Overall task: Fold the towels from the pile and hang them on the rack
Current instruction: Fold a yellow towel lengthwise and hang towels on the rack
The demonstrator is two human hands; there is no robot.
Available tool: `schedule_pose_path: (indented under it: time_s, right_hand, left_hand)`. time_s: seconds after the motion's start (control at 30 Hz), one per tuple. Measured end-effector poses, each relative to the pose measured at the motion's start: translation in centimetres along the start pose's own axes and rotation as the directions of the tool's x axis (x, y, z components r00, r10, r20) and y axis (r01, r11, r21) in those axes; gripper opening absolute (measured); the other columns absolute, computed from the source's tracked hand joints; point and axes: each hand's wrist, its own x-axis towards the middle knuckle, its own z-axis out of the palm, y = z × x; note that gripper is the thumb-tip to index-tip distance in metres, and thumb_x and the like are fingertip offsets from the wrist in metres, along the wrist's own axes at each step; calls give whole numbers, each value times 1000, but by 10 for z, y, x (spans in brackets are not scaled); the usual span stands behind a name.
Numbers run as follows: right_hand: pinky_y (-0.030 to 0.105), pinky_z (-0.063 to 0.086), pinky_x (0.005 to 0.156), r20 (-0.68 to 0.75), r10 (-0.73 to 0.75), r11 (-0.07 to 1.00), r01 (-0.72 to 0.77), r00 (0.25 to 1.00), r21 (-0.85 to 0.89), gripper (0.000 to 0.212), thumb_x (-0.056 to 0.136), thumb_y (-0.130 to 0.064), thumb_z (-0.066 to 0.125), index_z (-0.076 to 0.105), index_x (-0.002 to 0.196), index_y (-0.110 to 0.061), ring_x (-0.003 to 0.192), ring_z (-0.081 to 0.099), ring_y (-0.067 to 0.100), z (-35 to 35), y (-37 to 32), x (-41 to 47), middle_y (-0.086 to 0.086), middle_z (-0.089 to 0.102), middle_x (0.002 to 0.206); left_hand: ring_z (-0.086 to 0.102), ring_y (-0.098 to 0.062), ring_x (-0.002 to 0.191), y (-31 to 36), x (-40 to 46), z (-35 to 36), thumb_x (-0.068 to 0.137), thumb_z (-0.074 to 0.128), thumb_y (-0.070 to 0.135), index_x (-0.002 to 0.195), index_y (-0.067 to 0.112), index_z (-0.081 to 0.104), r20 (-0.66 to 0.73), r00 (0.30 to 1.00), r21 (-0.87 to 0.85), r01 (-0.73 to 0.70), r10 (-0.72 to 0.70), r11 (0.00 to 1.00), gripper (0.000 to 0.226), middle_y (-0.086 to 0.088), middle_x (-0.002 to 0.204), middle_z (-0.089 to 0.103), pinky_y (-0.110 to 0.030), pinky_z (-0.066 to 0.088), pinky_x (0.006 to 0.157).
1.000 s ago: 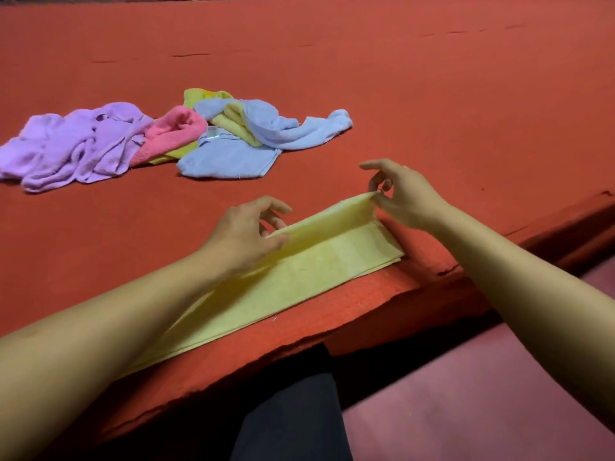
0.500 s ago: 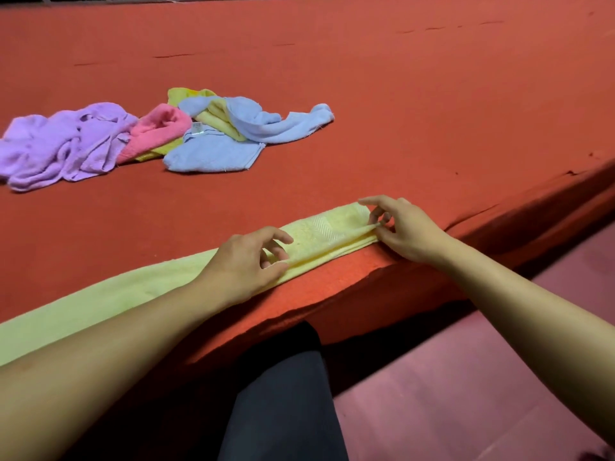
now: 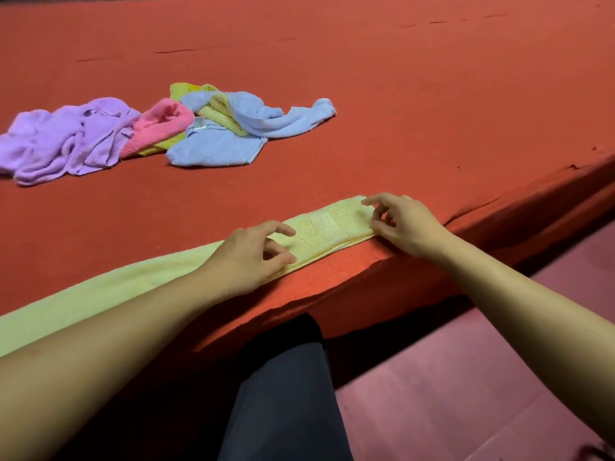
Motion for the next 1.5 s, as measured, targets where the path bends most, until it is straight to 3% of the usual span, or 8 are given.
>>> schedule_pose_path:
  time_s: [0.17, 0.4, 0.57, 0.87, 1.03, 1.2, 1.37, 1.5]
  right_hand:
    - [25, 38, 78, -63, -26, 996, 31, 998, 83, 42, 86, -14, 65, 58, 124, -30, 84, 52, 11, -9, -34, 0, -19, 64, 85]
    - [15, 37, 74, 75, -258, 927, 224, 963, 300, 41, 85, -16, 68, 60, 122, -31, 85, 54, 6, 48, -141, -8, -19, 65, 86]
    - [21, 41, 78, 114, -430, 889, 398, 896, 225, 40, 87, -20, 69, 59, 125, -30, 88, 47, 8, 103, -198, -14, -20, 63, 94]
    - [43, 45, 89, 120, -365, 929, 370, 923, -23, 43, 85, -21, 69, 59, 126, -26, 100, 53, 24, 118, -217, -1, -10, 65, 104]
    - [38, 43, 85, 128, -320, 947, 319, 939, 22, 37, 91, -19, 64, 59, 127, -27, 94, 53, 20, 115, -217, 3, -12, 66, 96]
    - [30, 37, 78, 79, -365, 930, 358, 928, 85, 43, 89, -13, 66, 58, 128, -27, 87, 49, 13, 102, -214, 0, -22, 56, 90]
    - [39, 45, 84, 173, -382, 924, 380, 908, 45, 43, 90, -16, 66, 57, 130, -27, 89, 50, 13, 106, -208, -16, -17, 62, 93]
    - [36, 43, 84, 122, -368, 930, 367, 922, 27, 37, 91, -30, 61, 58, 128, -29, 87, 50, 11, 105, -216, -19, -18, 62, 89]
  left_hand:
    - [67, -5, 71, -14, -18, -29, 87, 71, 24, 108, 36, 59, -132, 991, -69, 19, -28, 997, 27, 23, 84, 72, -24, 50, 72]
    - [61, -5, 65, -66, -97, -70, 84, 74, 19, 101, 37, 62, -245, 955, -37, 164, -168, 986, 28, 21, 82, 71, -20, 48, 68]
    - [56, -2, 84, -92, -150, -81, 78, 79, 28, 108, 37, 63, -312, 937, 188, 222, -156, 957, 35, 27, 91, 64, -17, 41, 76]
    - [53, -1, 84, -120, -166, -94, 86, 71, 24, 115, 31, 61, -344, 931, 307, 232, -120, 923, 32, 25, 92, 62, -23, 43, 79]
    - [53, -5, 82, -124, -169, -98, 89, 68, 21, 117, 24, 64, -355, 935, 383, 171, -27, 908, 28, 16, 94, 65, -27, 48, 80]
    - [58, 11, 78, -124, -181, -105, 88, 72, 20, 114, 24, 65, -406, 914, 235, 116, -11, 965, 28, 28, 88, 63, -5, 41, 73]
    - [61, 1, 86, -125, -197, -88, 85, 75, 19, 113, 23, 66, -309, 950, 279, 45, 45, 959, 30, 21, 89, 65, -14, 47, 77]
    - [60, 7, 78, -118, -193, -91, 88, 71, 23, 110, 26, 67, -386, 921, 161, 111, -41, 981, 22, 22, 85, 66, -8, 43, 72]
